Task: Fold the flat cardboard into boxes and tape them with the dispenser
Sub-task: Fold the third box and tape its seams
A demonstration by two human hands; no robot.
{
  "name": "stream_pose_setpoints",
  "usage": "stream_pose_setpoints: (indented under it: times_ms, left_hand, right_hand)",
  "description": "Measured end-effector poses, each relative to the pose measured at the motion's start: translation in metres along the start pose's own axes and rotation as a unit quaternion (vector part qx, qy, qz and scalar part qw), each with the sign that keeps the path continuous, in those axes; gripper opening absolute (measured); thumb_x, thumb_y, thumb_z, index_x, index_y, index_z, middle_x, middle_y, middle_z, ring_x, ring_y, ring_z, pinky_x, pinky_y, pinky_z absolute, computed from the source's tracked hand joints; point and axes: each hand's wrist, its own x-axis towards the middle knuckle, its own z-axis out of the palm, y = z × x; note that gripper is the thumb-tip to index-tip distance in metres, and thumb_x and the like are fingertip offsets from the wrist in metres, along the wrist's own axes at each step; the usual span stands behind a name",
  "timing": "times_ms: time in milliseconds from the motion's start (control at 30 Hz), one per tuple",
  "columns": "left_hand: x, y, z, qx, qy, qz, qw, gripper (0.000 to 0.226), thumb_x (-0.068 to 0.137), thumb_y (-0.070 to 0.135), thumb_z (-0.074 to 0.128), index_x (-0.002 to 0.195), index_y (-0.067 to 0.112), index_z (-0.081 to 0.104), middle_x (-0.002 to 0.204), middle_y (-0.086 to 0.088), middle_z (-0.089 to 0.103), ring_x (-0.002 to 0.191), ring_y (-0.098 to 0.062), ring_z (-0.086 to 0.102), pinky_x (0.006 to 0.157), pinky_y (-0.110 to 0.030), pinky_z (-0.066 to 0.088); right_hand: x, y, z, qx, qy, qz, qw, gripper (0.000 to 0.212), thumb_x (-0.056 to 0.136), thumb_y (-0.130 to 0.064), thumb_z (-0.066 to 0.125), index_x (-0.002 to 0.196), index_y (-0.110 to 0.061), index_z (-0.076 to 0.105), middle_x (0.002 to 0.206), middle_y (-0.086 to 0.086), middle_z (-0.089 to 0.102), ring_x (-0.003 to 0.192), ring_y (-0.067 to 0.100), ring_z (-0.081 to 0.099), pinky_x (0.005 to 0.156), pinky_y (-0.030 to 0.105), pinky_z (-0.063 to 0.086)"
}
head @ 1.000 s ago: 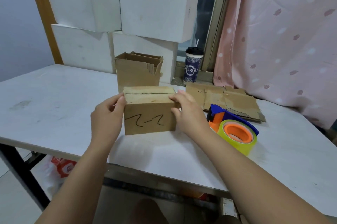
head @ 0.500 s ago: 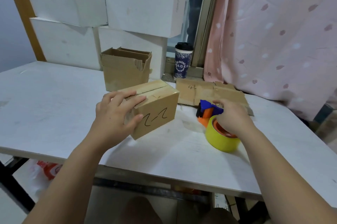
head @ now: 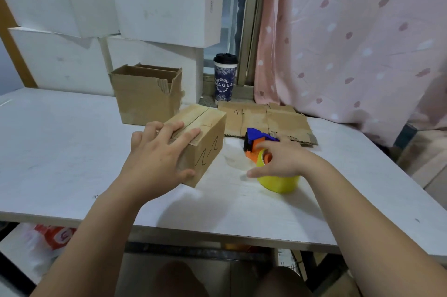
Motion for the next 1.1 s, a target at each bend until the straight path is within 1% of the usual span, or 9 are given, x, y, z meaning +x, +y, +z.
stream_pose_setpoints:
  times_ms: [67, 167, 367, 433, 533, 600, 700, 933, 1100]
  left_hand:
    - [0.001, 0.006, 0.0, -0.009, 0.007, -0.007, 1.0, 0.078, 0.077, 0.056, 0.064, 0.143, 0.044, 0.025, 0.148, 0.007, 0.026, 0.124, -0.023, 0.017, 0.094, -0.04, 0.016]
    - [0.0, 0.014, 0.001, -0.031, 0.021, -0.02, 0.999, 0.074, 0.077, 0.047, 0.069, 0.142, 0.038, 0.034, 0.145, 0.002, 0.034, 0.122, -0.027, 0.023, 0.095, -0.047, 0.026]
    - [0.0, 0.015, 0.002, -0.029, 0.028, -0.025, 0.999, 0.074, 0.077, 0.047, 0.068, 0.142, 0.038, 0.034, 0.144, 0.0, 0.035, 0.122, -0.026, 0.021, 0.096, -0.048, 0.027]
    - [0.0, 0.015, 0.002, -0.032, 0.022, -0.029, 0.999, 0.074, 0.079, 0.049, 0.066, 0.143, 0.04, 0.03, 0.146, 0.002, 0.033, 0.123, -0.025, 0.018, 0.098, -0.046, 0.025]
    - [0.0, 0.016, 0.003, -0.032, 0.02, -0.034, 0.999, 0.074, 0.079, 0.051, 0.064, 0.143, 0.042, 0.028, 0.146, 0.003, 0.032, 0.124, -0.024, 0.018, 0.099, -0.045, 0.024]
    - [0.001, 0.017, 0.002, -0.036, 0.021, -0.036, 0.999, 0.073, 0.079, 0.05, 0.065, 0.143, 0.041, 0.03, 0.146, 0.003, 0.033, 0.124, -0.024, 0.018, 0.099, -0.045, 0.024]
    - [0.001, 0.017, 0.001, -0.044, 0.016, -0.04, 0.998, 0.073, 0.079, 0.05, 0.065, 0.142, 0.043, 0.029, 0.145, 0.004, 0.032, 0.125, -0.023, 0.017, 0.099, -0.044, 0.023]
    - [0.002, 0.025, 0.001, -0.031, 0.009, -0.055, 0.998, 0.071, 0.081, 0.053, 0.061, 0.142, 0.045, 0.025, 0.145, 0.006, 0.029, 0.122, -0.021, 0.013, 0.099, -0.041, 0.025]
    - [0.001, 0.035, 0.003, -0.023, 0.025, -0.064, 0.997, 0.07, 0.082, 0.053, 0.058, 0.143, 0.042, 0.024, 0.145, 0.003, 0.027, 0.122, -0.022, 0.012, 0.097, -0.04, 0.023]
  right_hand:
    - [0.0, -0.005, 0.003, -0.056, -0.019, 0.024, 0.998, 0.099, 0.06, -0.074, 0.07, 0.143, -0.05, 0.021, 0.16, 0.007, -0.006, 0.143, 0.042, 0.006, 0.112, 0.056, 0.023]
    - [0.0, -0.007, 0.005, -0.089, -0.006, 0.027, 0.996, 0.106, 0.061, -0.067, 0.074, 0.145, -0.044, 0.014, 0.159, 0.008, -0.007, 0.141, 0.043, 0.01, 0.108, 0.055, 0.028]
    - [0.001, 0.002, -0.005, 0.095, 0.064, -0.001, 0.993, 0.078, 0.07, -0.07, 0.066, 0.128, -0.03, 0.033, 0.131, 0.005, 0.048, 0.112, 0.027, 0.048, 0.087, 0.037, 0.042]
    - [0.003, 0.001, -0.012, 0.142, 0.095, -0.012, 0.985, 0.074, 0.073, -0.062, 0.068, 0.13, -0.032, 0.033, 0.124, 0.002, 0.052, 0.105, 0.025, 0.052, 0.084, 0.036, 0.045]
    - [0.009, -0.011, -0.013, 0.066, 0.056, -0.016, 0.996, 0.1, 0.068, -0.054, 0.075, 0.148, -0.035, 0.017, 0.13, 0.001, 0.046, 0.111, 0.025, 0.048, 0.091, 0.039, 0.046]
    - [0.017, -0.021, -0.01, -0.007, 0.028, -0.002, 1.0, 0.106, 0.065, -0.051, 0.077, 0.149, -0.03, 0.015, 0.121, 0.003, 0.043, 0.108, 0.027, 0.047, 0.091, 0.039, 0.045]
    - [0.028, -0.029, -0.005, -0.058, 0.024, 0.054, 0.997, 0.111, 0.067, -0.041, 0.075, 0.15, -0.03, 0.003, 0.137, 0.009, 0.037, 0.12, 0.033, 0.044, 0.097, 0.047, 0.043]
    - [0.035, -0.022, -0.001, -0.015, 0.097, 0.07, 0.993, 0.052, 0.072, -0.041, 0.068, 0.115, -0.023, 0.043, 0.098, -0.003, 0.055, 0.091, 0.025, 0.053, 0.068, 0.033, 0.04]
    - [0.033, -0.009, 0.002, -0.007, 0.099, 0.047, 0.994, 0.066, 0.07, -0.051, 0.07, 0.124, -0.025, 0.041, 0.106, -0.003, 0.057, 0.096, 0.025, 0.054, 0.074, 0.035, 0.046]
